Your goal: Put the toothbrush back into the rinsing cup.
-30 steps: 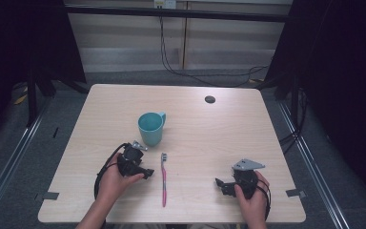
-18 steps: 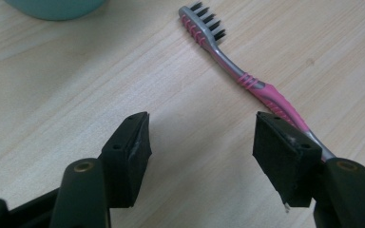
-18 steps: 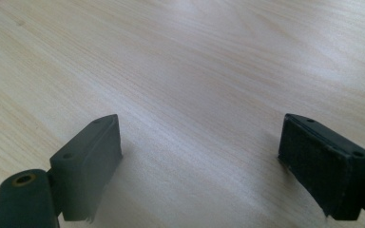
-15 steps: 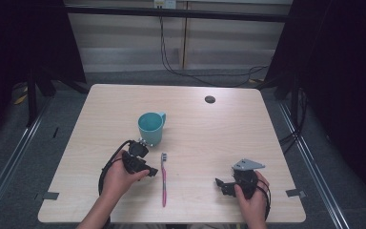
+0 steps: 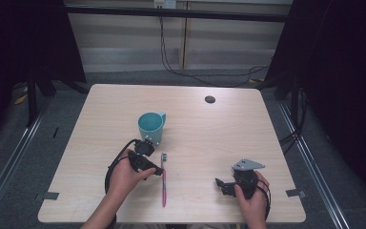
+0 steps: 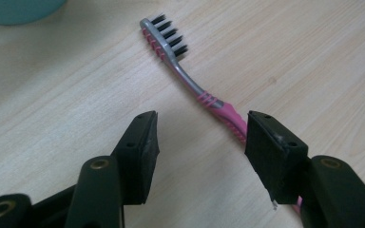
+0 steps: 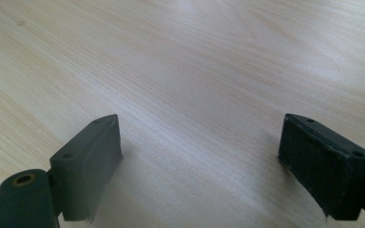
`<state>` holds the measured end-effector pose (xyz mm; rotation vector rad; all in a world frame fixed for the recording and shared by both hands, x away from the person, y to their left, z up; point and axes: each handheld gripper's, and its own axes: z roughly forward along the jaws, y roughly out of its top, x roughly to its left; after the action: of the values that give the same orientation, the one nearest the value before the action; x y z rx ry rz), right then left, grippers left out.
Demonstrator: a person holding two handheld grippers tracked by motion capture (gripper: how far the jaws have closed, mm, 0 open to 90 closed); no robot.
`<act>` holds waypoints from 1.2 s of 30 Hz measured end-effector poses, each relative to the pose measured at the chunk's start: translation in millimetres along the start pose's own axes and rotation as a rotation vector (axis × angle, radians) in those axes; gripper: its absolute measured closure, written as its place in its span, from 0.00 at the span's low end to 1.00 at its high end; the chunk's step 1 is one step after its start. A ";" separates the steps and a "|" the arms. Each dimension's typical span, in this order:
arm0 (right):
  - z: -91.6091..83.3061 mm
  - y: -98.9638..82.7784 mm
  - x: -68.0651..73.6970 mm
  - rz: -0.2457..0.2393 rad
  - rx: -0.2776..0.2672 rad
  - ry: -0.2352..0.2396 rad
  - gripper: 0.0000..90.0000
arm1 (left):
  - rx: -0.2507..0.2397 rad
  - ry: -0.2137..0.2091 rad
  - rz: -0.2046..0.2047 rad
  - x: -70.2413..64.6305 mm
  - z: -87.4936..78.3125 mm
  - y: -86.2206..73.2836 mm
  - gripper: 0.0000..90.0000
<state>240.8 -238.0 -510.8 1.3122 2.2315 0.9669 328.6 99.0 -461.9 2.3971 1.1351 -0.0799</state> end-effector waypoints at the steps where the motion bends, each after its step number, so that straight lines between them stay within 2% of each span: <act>1: 0.0 0.0 0.0 0.000 0.000 0.000 0.15 | 0.000 0.000 0.000 0.0 0.0 0.0 0.51; 7: 0.0 0.0 0.0 0.000 0.000 0.000 0.15 | 0.001 0.004 -0.026 -4.8 4.7 5.3 0.53; 17: 0.0 0.0 0.0 0.000 0.000 0.000 0.15 | 0.055 0.033 -0.078 -14.5 15.3 11.1 0.60; 24: 0.0 0.0 -0.1 0.000 0.000 0.000 0.15 | 0.069 0.055 -0.074 -19.3 20.3 12.6 0.67; 27: 0.0 0.0 -0.1 0.000 0.000 0.000 0.15 | 0.078 0.075 -0.058 -21.9 21.8 13.9 0.71; 28: 0.0 0.0 -0.1 0.000 0.000 0.000 0.15 | 0.085 0.079 -0.049 -24.0 22.8 14.3 0.78; 30: 0.0 0.0 -0.1 0.000 0.000 0.001 0.15 | 0.088 0.095 -0.047 -26.1 23.5 14.7 0.82; 31: 0.0 0.0 -0.1 -0.002 0.000 0.001 0.15 | 0.089 0.102 -0.042 -27.2 23.9 14.8 0.88; 36: 0.1 0.0 -0.2 -0.001 -0.001 0.004 0.15 | 0.091 0.108 -0.033 -29.5 24.6 15.7 0.89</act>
<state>241.0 -238.1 -510.8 1.3092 2.2346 0.9710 324.6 58.4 -469.8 2.4895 1.2447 -0.0133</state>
